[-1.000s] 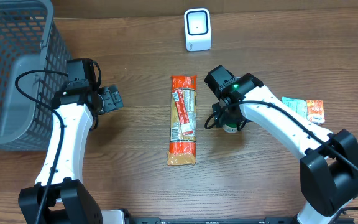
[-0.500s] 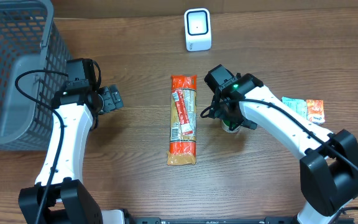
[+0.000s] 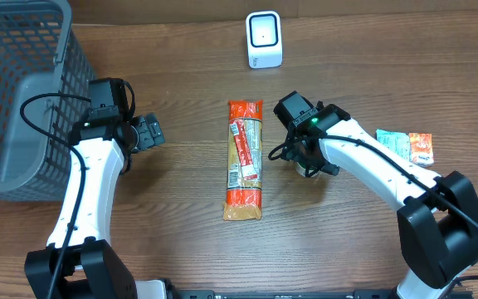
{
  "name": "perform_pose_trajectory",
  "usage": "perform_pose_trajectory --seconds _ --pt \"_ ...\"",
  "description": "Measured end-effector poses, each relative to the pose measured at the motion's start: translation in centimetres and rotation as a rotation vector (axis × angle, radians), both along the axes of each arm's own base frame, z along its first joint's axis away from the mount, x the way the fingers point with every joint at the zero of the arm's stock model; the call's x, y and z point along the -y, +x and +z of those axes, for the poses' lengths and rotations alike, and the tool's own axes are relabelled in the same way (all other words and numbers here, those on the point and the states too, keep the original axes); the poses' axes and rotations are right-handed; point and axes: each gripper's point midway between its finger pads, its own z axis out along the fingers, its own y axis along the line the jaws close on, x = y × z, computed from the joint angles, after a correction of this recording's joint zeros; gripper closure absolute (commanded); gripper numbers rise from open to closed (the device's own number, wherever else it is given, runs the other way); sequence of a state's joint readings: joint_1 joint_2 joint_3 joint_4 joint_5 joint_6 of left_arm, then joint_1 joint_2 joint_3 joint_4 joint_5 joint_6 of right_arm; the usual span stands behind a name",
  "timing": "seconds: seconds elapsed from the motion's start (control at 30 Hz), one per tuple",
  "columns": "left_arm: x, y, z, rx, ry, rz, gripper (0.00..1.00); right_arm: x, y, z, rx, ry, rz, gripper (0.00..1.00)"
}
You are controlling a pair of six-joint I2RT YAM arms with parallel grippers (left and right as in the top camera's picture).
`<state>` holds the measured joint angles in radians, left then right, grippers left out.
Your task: Scan the item barcode
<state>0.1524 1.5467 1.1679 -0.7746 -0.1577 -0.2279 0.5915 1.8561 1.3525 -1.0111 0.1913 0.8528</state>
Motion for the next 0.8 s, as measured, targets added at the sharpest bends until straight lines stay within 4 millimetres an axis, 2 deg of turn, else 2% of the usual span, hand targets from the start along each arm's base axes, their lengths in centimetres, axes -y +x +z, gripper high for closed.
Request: perform_pose_trajectory --seconds 0.07,0.13,0.23,0.33,0.5,0.67,0.8 --pt "0.0 0.0 0.0 0.000 0.000 0.000 0.00 0.0 0.0 0.0 -0.001 -0.007 0.026 0.29" --pt "0.0 0.0 0.0 0.000 0.000 0.000 0.00 0.1 0.0 0.0 -0.002 -0.015 0.054 0.44" --pt "0.0 0.0 0.0 0.000 0.000 0.000 0.00 0.1 0.2 0.1 -0.002 -0.032 0.138 0.47" --pt "0.0 0.0 0.0 0.000 0.000 0.000 0.00 0.2 0.1 0.1 -0.013 -0.056 0.228 0.44" --pt "0.0 0.0 0.0 0.000 0.000 0.000 0.00 2.0 -0.3 0.3 -0.042 -0.170 0.352 0.39" --pt "0.0 0.0 0.0 0.000 0.000 0.000 0.00 3.2 -0.1 0.6 -0.041 -0.249 0.389 0.23" --pt "0.0 0.0 0.0 0.000 0.000 0.000 0.00 2.9 0.1 0.6 -0.033 -0.241 0.404 0.23"
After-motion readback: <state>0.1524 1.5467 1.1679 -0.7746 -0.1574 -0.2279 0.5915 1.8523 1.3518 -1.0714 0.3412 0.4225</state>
